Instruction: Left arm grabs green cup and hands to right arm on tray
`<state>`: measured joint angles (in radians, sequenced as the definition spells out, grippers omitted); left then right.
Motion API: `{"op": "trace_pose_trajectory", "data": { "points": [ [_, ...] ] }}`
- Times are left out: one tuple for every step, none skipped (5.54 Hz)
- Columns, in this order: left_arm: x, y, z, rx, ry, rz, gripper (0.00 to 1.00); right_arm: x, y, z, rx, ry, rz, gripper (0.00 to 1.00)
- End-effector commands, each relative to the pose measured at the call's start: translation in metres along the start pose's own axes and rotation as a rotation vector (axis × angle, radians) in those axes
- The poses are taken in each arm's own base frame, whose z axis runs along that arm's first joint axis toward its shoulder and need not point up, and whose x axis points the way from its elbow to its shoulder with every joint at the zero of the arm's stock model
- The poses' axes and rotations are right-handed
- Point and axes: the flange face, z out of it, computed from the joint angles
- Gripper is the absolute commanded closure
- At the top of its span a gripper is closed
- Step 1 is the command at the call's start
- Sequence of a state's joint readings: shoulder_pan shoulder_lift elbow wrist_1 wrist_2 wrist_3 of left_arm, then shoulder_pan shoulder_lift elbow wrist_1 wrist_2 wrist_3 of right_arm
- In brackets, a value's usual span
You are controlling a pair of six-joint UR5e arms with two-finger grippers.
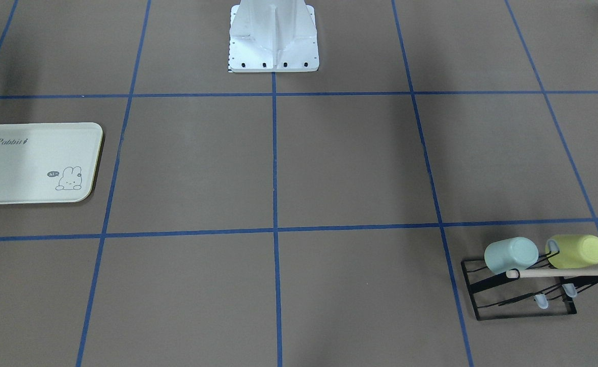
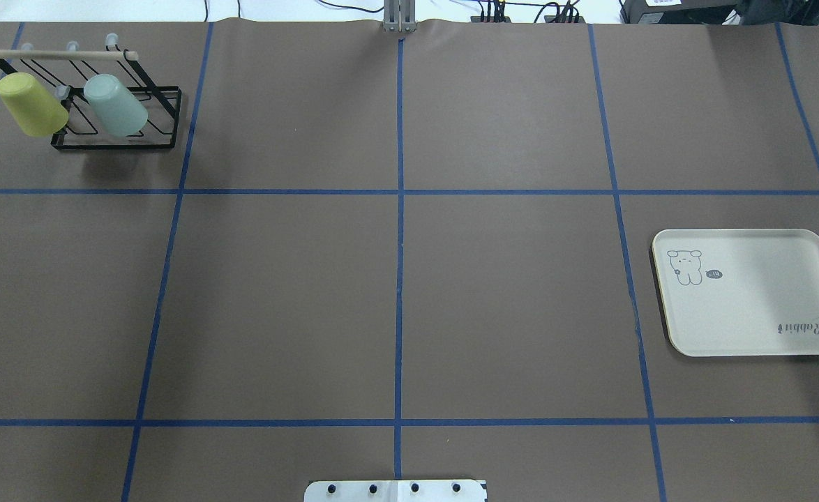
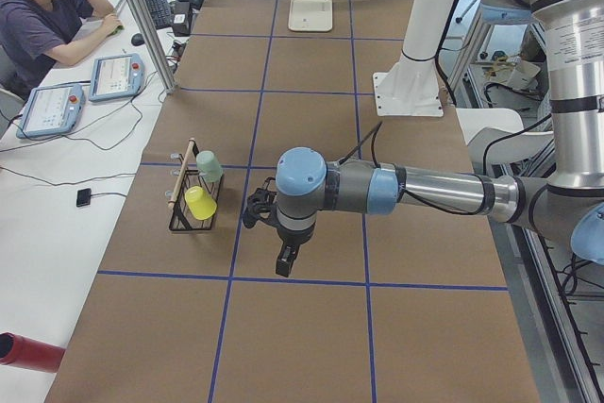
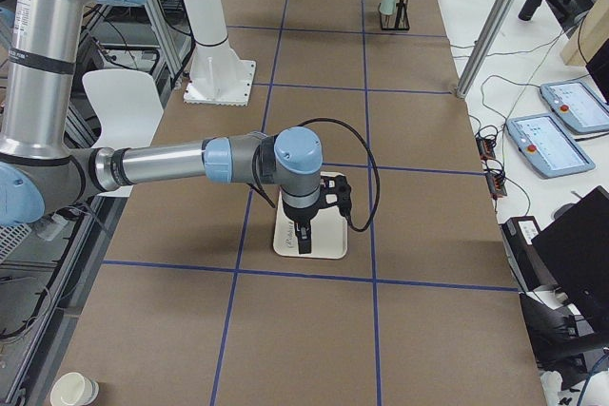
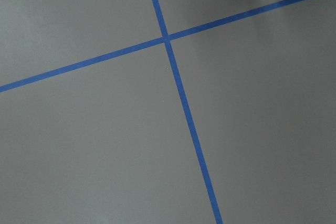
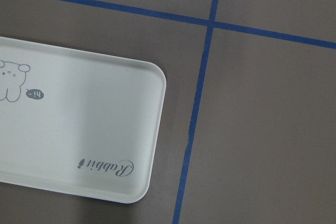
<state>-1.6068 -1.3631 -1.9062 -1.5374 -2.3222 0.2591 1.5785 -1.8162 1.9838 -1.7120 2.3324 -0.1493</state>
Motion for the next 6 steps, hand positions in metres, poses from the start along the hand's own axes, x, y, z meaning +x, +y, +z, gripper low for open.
{"op": "trace_pose_trajectory", "data": {
  "points": [
    [0.009,-0.019,-0.011,0.027,-0.006,0.023,0.0,0.0,-0.001,0.0,0.001,0.001,0.0,0.0],
    [0.019,-0.054,-0.031,0.084,-0.019,0.076,0.0,0.0,-0.001,0.0,0.001,0.001,0.0,0.0],
    [0.023,-0.07,-0.036,0.113,-0.029,0.114,0.0,0.0,-0.001,0.0,0.0,0.001,0.001,0.0],
    [0.028,-0.108,-0.045,0.172,-0.034,0.176,0.0,0.002,-0.001,0.002,-0.004,0.0,0.004,0.0],
    [0.059,-0.14,-0.04,0.178,0.076,0.166,0.0,0.002,-0.001,0.002,-0.004,0.0,0.004,0.0],
    [0.083,-0.162,-0.043,0.184,0.146,0.037,0.0,0.001,-0.002,0.001,-0.002,-0.001,0.003,0.0]
  ]
}}
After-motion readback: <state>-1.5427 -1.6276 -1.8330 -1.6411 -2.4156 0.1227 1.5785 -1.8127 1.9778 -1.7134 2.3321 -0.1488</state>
